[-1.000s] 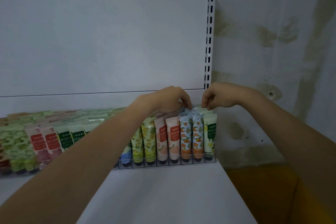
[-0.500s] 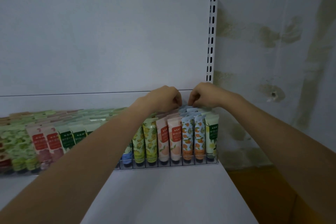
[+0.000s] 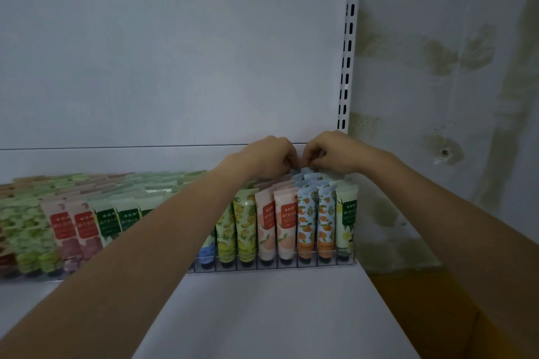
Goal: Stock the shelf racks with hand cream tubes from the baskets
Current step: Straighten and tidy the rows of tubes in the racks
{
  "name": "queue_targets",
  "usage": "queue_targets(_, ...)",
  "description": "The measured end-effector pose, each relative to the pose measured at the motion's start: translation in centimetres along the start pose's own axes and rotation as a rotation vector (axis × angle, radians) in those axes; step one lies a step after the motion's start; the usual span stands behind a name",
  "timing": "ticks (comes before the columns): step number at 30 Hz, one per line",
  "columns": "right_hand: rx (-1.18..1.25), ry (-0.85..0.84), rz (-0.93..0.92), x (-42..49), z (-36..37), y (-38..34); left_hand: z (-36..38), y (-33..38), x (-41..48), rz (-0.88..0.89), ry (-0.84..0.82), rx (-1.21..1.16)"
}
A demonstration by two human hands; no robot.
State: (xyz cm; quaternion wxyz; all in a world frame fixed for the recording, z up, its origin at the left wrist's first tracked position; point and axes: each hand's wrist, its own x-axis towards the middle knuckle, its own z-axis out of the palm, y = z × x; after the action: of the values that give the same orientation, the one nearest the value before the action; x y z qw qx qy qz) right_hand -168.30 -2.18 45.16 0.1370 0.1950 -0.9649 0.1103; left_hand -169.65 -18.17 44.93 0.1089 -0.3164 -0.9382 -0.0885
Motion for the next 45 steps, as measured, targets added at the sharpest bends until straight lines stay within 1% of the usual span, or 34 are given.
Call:
queue_targets(3,-0.017,-0.040,-0.009,0.1,0.3,-0.1,0.0,0.0,-0.1,0.004,0.003,0.000)
queue_targets(5,-0.006,-0.036,-0.007,0.1,0.2,0.0,0.0,-0.1,-0.1,0.009,0.006,-0.002)
queue_targets(9,0.069,0.079,0.008,-0.7,-1.3,1.2,0.2,-0.2,-0.3,0.051,0.072,-0.023)
queue_targets(11,0.034,0.078,0.042,-1.2,-1.5,2.2,0.3,0.0,-0.3,0.097,0.096,-0.043)
queue_targets(14,-0.027,0.032,0.094,-1.7,-0.6,3.0,0.3,0.5,-0.1,0.145,0.043,-0.041)
queue_targets(16,-0.031,0.048,0.108,-1.6,0.0,3.0,0.4,0.7,0.2,0.153,0.005,-0.006)
queue_targets(19,-0.050,0.067,0.114,-1.5,0.1,2.8,0.4,0.7,0.6,0.149,0.009,-0.002)
queue_targets(22,-0.065,0.058,0.103,-1.5,-0.2,2.7,0.4,0.8,0.7,0.131,0.006,-0.009)
queue_targets(26,-0.065,0.106,0.073,-1.4,-0.7,2.7,0.4,0.9,1.0,0.094,0.006,-0.025)
queue_targets(29,-0.037,0.055,0.058,-1.4,-0.4,2.7,0.3,1.2,1.1,0.083,0.000,0.000)
queue_targets(33,-0.004,0.052,0.049,-1.5,-0.1,2.9,0.3,1.7,1.3,0.112,-0.002,0.031)
queue_targets(37,0.045,0.153,0.032,-1.7,-0.6,2.9,0.1,1.5,1.3,0.113,-0.005,0.020)
queue_targets(39,0.086,0.171,-0.004,-1.9,-0.9,2.3,0.0,1.1,1.1,0.109,0.033,-0.008)
queue_targets(42,0.146,0.081,-0.058,-2.0,-1.0,1.1,-0.1,0.5,0.5,0.114,0.055,0.008)
queue_targets(45,0.120,-0.046,-0.030,-1.8,-1.1,0.2,-0.2,0.2,0.2,0.088,-0.006,0.031)
